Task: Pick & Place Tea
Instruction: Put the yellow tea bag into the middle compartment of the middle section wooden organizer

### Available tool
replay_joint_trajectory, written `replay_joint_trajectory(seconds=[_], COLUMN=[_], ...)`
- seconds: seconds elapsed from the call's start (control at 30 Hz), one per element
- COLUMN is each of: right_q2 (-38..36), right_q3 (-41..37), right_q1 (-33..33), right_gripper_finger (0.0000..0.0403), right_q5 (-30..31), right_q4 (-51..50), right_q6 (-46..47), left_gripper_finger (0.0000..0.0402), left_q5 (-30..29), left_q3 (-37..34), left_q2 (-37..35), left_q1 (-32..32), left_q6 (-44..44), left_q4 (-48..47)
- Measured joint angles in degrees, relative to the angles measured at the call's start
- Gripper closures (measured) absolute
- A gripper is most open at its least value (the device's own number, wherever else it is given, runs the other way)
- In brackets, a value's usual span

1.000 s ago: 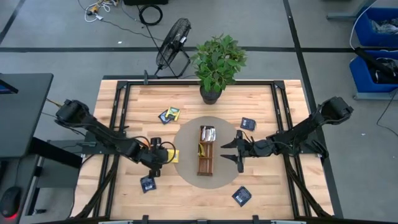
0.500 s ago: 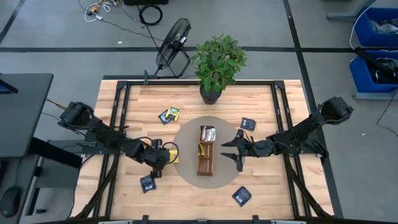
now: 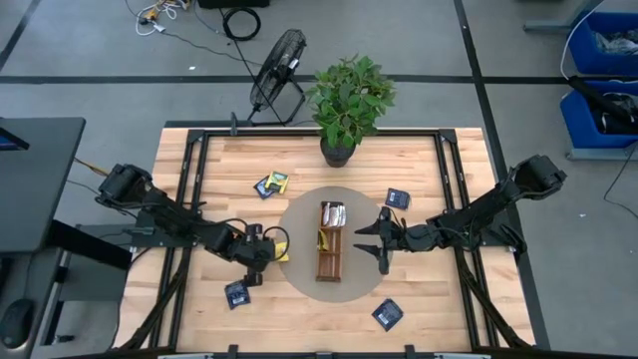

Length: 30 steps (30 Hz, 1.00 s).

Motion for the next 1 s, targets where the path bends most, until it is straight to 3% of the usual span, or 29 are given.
replay_joint_trajectory(seconds=[0.3,0.53,1.0], right_q2=[0.02,0.02,0.52], right_q3=[0.06,3.0,10.82], right_q1=[0.0,0.02,-0.02], right_gripper_finger=[0.0213,0.0213,0.0213], right_q5=[-0.12,-1.62,-5.79], right_q4=[-0.21,-1.71,-7.68], right_q6=[-3.37,-11.51,-16.33], left_gripper_finger=[0.0398,0.0398,0.0399], left_q5=[1.68,2.37,3.45], left_q3=[8.1,13.73,23.05], left_q2=[-1.19,-1.23,-1.3], left_q1=[0.66,0.65,2.88], left_q6=[1.52,4.12,6.06], left_q4=[-8.7,-13.62,-12.45])
